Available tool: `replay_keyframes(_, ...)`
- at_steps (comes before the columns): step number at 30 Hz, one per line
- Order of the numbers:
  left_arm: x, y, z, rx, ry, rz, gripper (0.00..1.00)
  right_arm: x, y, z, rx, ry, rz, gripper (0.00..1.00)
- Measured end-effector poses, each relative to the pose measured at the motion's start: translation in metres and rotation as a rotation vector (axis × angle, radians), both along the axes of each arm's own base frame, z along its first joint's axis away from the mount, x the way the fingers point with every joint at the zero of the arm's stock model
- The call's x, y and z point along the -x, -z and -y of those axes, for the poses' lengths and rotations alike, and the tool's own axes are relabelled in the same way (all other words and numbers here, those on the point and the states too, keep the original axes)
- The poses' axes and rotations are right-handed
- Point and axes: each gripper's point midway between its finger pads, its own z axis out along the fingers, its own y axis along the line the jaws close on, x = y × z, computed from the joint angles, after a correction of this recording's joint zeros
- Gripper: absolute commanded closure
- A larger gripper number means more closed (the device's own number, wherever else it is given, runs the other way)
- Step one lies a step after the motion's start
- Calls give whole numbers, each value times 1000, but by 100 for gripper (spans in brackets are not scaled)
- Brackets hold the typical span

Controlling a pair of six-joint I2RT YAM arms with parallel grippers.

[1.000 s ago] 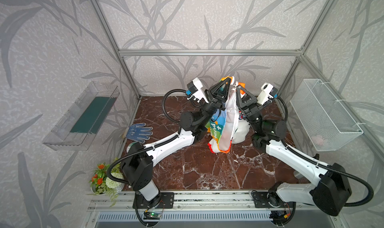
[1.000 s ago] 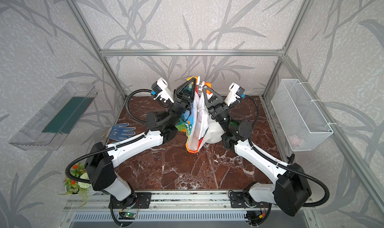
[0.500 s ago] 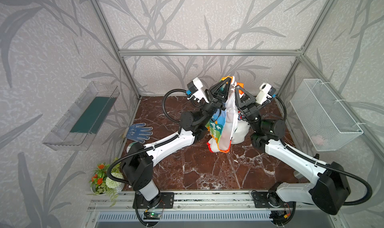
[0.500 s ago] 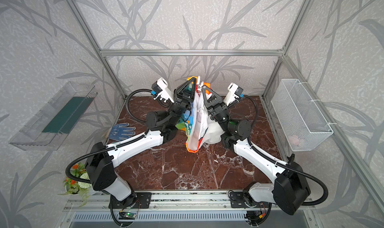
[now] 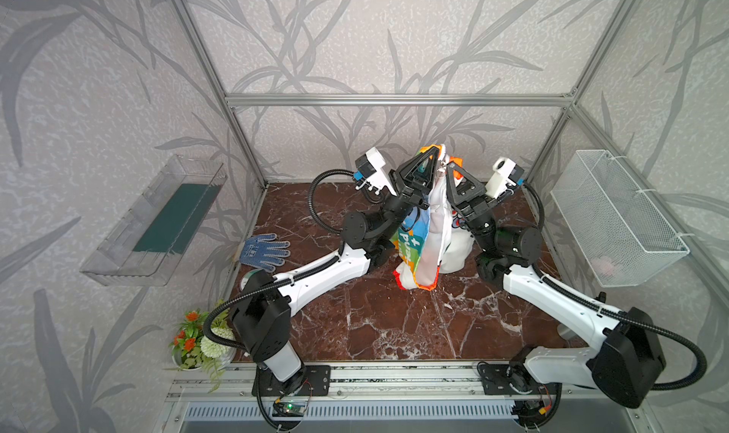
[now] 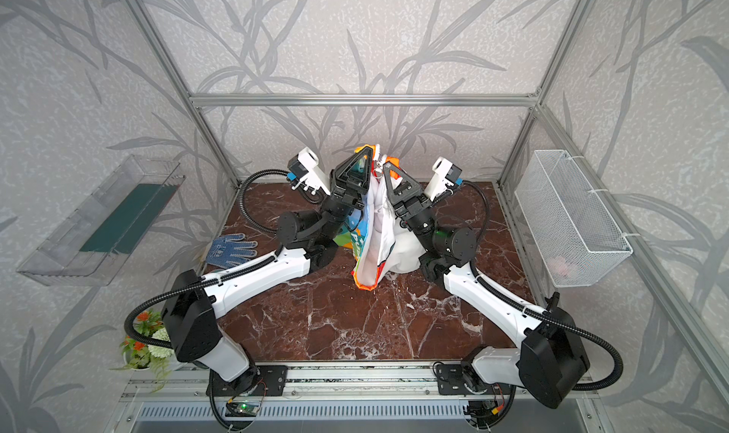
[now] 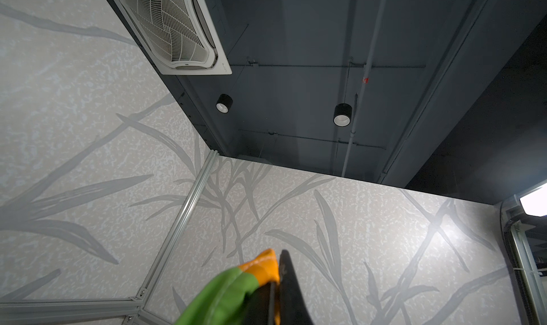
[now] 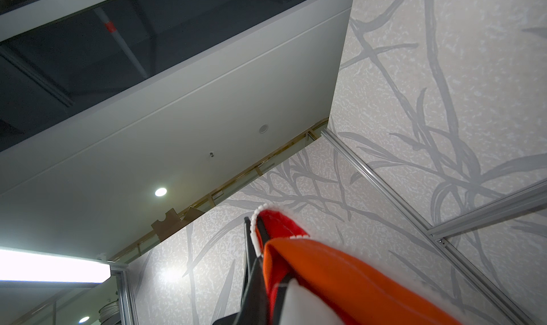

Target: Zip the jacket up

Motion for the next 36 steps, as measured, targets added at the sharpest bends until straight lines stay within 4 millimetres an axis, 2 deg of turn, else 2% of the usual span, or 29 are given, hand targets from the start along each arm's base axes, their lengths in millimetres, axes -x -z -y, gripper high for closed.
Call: replay_keyframes(36,0,0,0,2,-3,-1,100,3,-8,2,-12,0,16,100)
